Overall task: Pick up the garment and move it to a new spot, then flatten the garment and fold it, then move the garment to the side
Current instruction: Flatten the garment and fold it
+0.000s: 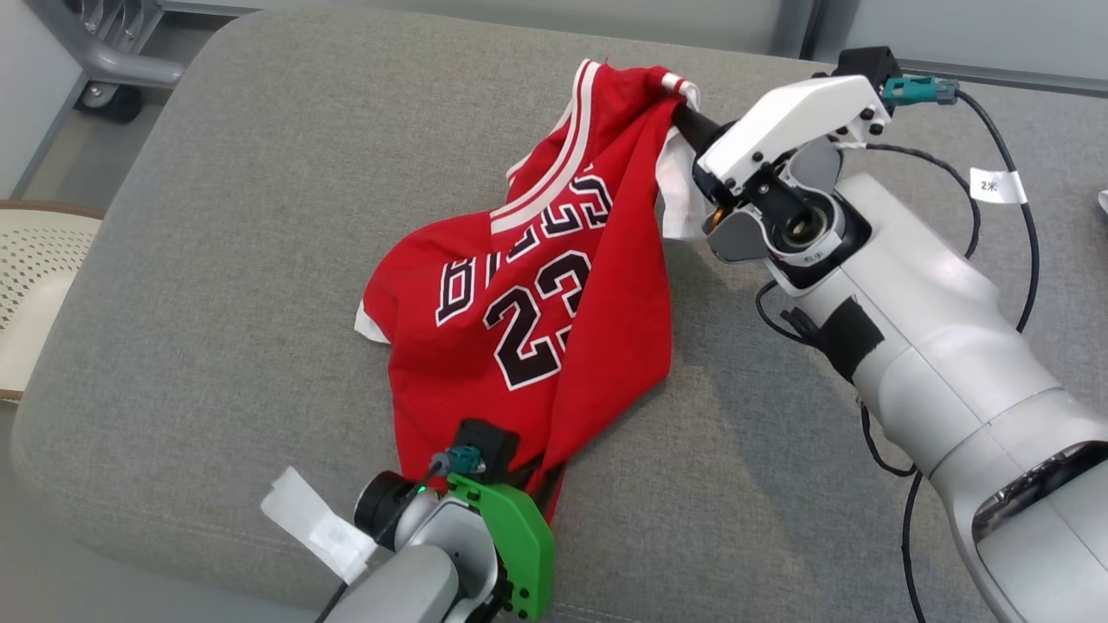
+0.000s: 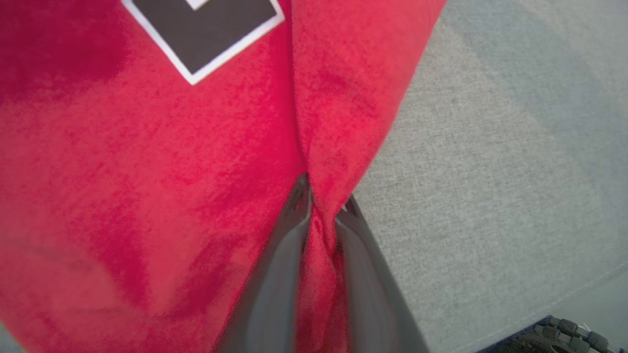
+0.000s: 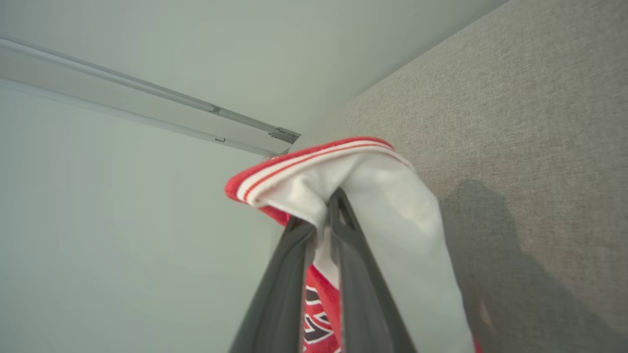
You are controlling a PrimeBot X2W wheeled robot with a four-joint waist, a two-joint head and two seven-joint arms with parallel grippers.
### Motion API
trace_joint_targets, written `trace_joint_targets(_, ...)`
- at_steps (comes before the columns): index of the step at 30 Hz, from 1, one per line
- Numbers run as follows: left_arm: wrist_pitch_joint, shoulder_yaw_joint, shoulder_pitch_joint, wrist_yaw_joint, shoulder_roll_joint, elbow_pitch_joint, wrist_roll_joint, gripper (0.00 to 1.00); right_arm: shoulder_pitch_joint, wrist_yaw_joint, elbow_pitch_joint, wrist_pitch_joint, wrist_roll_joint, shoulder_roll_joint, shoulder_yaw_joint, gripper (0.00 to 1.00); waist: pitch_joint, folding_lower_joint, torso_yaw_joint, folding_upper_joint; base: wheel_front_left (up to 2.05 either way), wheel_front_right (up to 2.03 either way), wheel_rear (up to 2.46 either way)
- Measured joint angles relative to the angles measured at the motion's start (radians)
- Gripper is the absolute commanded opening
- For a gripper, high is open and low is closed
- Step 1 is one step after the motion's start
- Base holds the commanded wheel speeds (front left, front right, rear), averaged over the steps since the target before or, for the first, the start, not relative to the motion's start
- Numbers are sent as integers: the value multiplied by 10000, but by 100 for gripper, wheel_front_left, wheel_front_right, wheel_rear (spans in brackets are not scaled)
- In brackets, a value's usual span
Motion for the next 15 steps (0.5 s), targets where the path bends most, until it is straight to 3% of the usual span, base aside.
trace_joint_targets(5, -98, 932, -381, -366, 0, -527, -884, 0, -540, 0, 105, -209, 90, 0, -138, 0, 222, 0, -145, 0, 0, 0, 0)
trace_joint_targets(9, 6, 1346, -784, -1087, 161, -1582, -1486, 0, -674, 0, 127, -280, 245, -12, -362, 0, 311, 0, -347, 0, 0, 0, 0)
trace_joint_targets(15, 698, 2017, -863, -1659, 1187, -3524, -3204, 0, -594, 0, -832, 240, 468, -84, -506, 0, 158, 0, -649, 0, 0, 0, 0)
